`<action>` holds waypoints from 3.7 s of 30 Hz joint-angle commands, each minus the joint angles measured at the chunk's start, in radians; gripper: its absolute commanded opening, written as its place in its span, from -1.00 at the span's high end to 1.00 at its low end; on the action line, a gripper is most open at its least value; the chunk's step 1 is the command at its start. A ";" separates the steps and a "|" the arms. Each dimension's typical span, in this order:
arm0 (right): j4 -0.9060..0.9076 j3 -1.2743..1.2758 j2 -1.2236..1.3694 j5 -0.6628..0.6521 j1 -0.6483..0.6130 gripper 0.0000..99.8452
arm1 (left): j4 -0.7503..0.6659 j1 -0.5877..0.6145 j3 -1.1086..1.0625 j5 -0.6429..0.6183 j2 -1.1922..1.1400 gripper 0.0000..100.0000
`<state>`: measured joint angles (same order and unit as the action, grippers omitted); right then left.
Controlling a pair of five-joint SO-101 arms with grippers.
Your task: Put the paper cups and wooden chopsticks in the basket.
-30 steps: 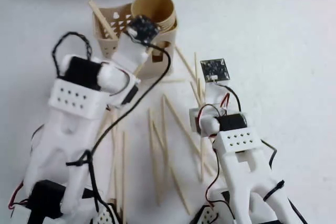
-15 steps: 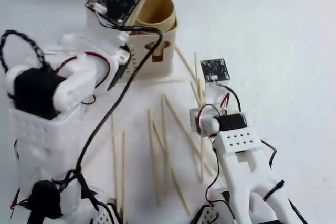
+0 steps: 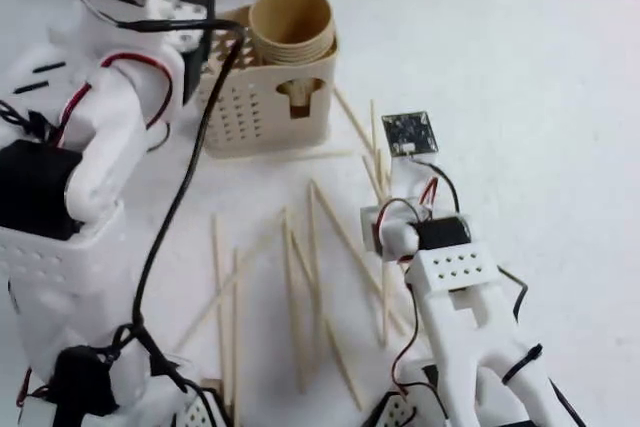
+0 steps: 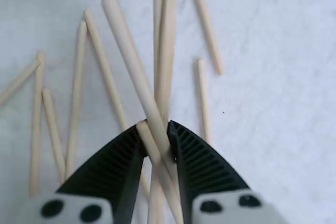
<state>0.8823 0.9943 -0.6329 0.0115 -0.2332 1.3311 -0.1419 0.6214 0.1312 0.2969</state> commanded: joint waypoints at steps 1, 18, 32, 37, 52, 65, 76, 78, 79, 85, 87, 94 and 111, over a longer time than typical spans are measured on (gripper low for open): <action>-0.005 -0.006 -0.022 0.005 0.010 0.96 | -0.167 0.007 0.014 -0.052 -0.008 0.96; -0.004 -0.006 -0.022 0.002 0.010 0.96 | -0.367 0.102 0.011 -0.058 -0.386 0.94; -0.008 0.014 -0.030 0.000 0.010 0.96 | -0.190 0.111 0.018 -0.051 -0.392 0.72; -0.008 0.014 -0.031 -0.002 0.010 0.96 | -0.086 0.140 0.012 -0.049 -0.282 0.73; 0.160 -0.115 -0.329 0.003 0.002 0.96 | 0.319 0.177 0.011 0.028 -0.050 0.73; 0.162 -0.307 -0.492 0.005 -0.159 0.97 | 0.428 0.266 -0.126 0.035 0.004 0.73; 0.154 -0.617 -0.334 0.005 -0.243 0.97 | 0.123 0.266 -0.776 0.037 0.423 0.73; 0.151 -0.678 -0.277 0.005 -0.249 0.97 | 0.035 0.266 -0.933 0.037 0.512 0.72; 0.143 -0.706 -0.248 0.006 -0.254 0.97 | -0.003 0.268 -1.008 0.037 0.553 0.72; -0.053 -0.795 -0.093 0.005 -0.255 0.97 | -0.184 0.277 -1.369 0.035 0.762 0.72; -0.137 -0.809 -0.048 -0.002 -0.268 0.97 | -0.230 0.311 -1.455 0.029 0.809 0.72; -0.386 -0.825 0.093 -0.003 -0.334 0.97 | -0.365 0.395 -1.680 0.021 0.905 0.72; -1.024 -0.872 0.449 -0.005 -0.334 0.97 | -0.454 0.398 -1.870 -0.037 0.946 0.72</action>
<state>-0.0844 0.1979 -0.2140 0.0115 -0.5677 0.8984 0.2493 -1.2459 0.1005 1.2236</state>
